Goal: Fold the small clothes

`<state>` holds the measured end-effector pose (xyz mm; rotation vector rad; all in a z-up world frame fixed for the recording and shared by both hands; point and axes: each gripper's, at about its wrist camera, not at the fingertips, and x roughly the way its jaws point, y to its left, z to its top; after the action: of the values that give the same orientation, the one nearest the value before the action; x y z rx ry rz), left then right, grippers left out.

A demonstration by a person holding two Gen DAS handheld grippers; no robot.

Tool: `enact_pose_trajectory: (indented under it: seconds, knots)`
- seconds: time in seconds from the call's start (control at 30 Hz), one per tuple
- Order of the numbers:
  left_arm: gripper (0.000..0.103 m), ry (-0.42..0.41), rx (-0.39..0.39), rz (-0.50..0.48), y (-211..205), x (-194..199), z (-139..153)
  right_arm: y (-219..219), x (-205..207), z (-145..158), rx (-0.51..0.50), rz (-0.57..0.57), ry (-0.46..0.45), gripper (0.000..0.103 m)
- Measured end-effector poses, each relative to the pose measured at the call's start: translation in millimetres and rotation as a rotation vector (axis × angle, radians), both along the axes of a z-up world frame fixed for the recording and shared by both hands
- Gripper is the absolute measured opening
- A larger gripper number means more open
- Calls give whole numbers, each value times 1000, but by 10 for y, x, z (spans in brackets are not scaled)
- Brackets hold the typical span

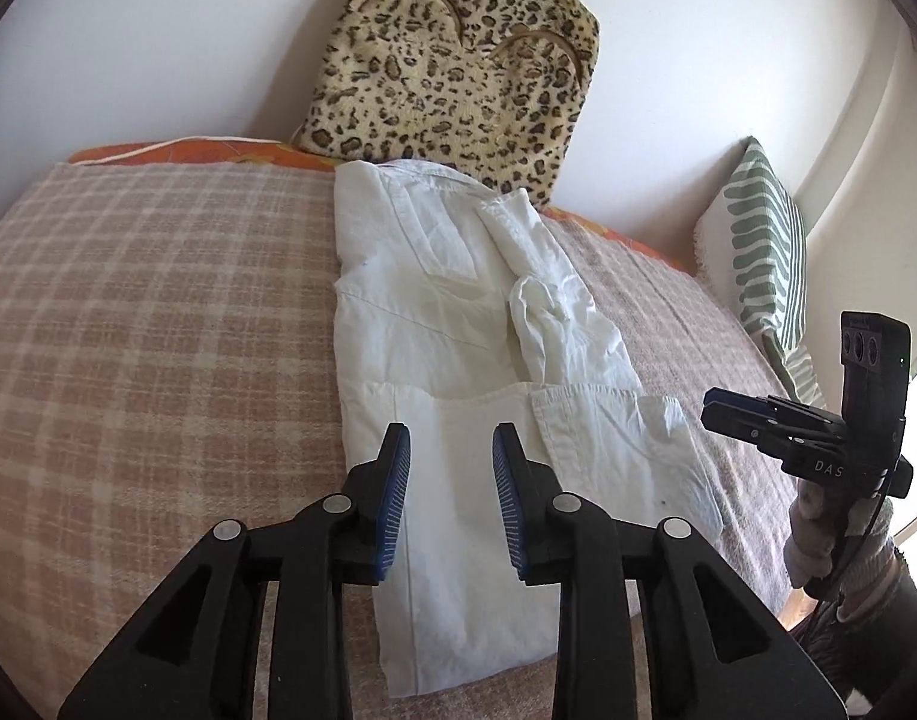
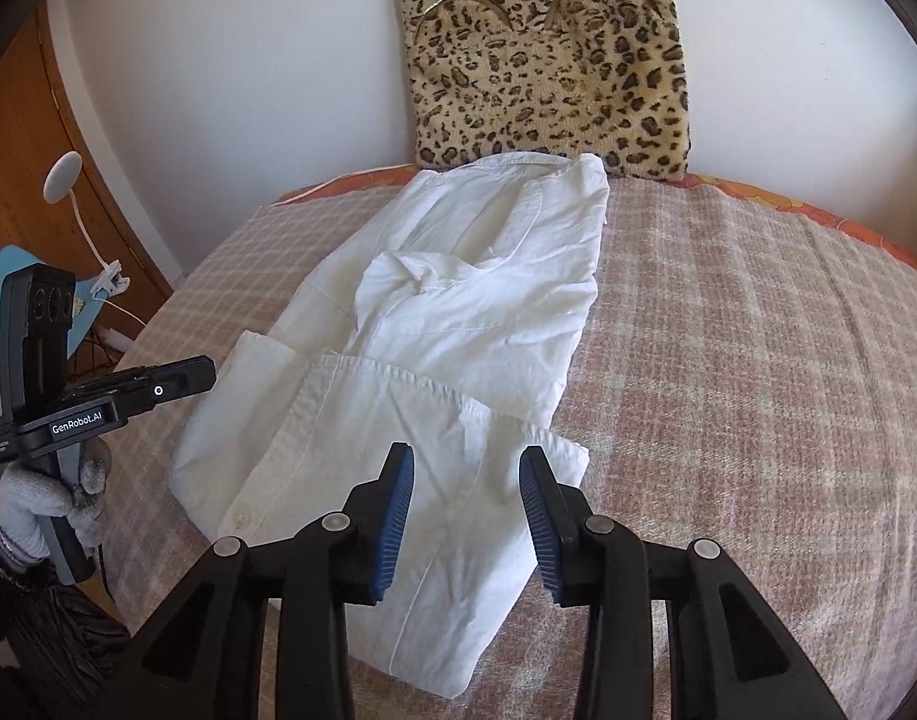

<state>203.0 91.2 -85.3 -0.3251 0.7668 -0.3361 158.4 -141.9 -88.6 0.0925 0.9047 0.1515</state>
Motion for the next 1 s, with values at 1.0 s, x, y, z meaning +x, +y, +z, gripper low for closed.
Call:
enact_pose_trajectory:
  seconds: [1.0]
  knots:
    - [53, -9, 189, -339, -282, -594, -66, 504, -712, -209, -132, 394, -15, 52]
